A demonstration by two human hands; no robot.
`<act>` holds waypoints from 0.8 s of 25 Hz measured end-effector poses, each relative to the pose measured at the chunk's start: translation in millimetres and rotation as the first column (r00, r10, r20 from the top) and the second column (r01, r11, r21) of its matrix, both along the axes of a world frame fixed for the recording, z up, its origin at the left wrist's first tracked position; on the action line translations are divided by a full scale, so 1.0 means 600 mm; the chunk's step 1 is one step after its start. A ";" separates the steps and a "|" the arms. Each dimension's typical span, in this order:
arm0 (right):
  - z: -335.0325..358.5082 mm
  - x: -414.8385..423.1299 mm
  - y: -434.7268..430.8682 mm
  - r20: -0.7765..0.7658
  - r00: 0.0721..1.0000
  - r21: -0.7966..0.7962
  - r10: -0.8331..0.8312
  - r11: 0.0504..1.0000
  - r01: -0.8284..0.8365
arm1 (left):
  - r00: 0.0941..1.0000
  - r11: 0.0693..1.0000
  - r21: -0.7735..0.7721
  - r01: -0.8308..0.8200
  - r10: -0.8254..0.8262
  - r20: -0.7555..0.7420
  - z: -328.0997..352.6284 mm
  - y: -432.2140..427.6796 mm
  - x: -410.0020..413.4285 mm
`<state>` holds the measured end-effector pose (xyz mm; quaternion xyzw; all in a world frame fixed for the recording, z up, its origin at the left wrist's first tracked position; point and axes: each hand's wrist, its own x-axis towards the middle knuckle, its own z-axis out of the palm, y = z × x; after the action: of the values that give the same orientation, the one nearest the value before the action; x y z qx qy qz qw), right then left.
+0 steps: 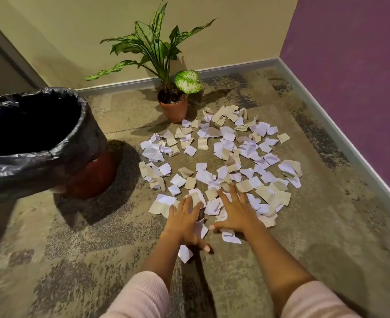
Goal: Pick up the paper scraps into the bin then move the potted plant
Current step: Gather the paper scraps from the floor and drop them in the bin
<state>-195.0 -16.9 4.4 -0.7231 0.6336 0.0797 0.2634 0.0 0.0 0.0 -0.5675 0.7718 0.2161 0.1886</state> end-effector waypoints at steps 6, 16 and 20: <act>-0.015 0.000 0.032 -0.123 0.959 0.095 0.255 0.965 -0.244 | 0.940 0.969 0.025 0.248 -0.246 0.238 -0.029 0.014 0.032; -0.055 -0.011 0.018 0.089 0.989 -0.015 0.121 0.993 -0.120 | 0.975 0.993 -0.058 -0.099 0.085 -0.207 -0.034 -0.017 0.024; -0.055 -0.008 0.017 0.072 0.993 -0.080 0.091 0.993 -0.086 | 0.925 0.969 -0.065 -0.238 0.206 -0.319 -0.044 -0.018 0.013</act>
<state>-199.9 -6.7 -28.7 -0.7625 0.5931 0.0398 0.2555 7.6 -10.7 -26.3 -0.6190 0.7327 0.2826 0.0100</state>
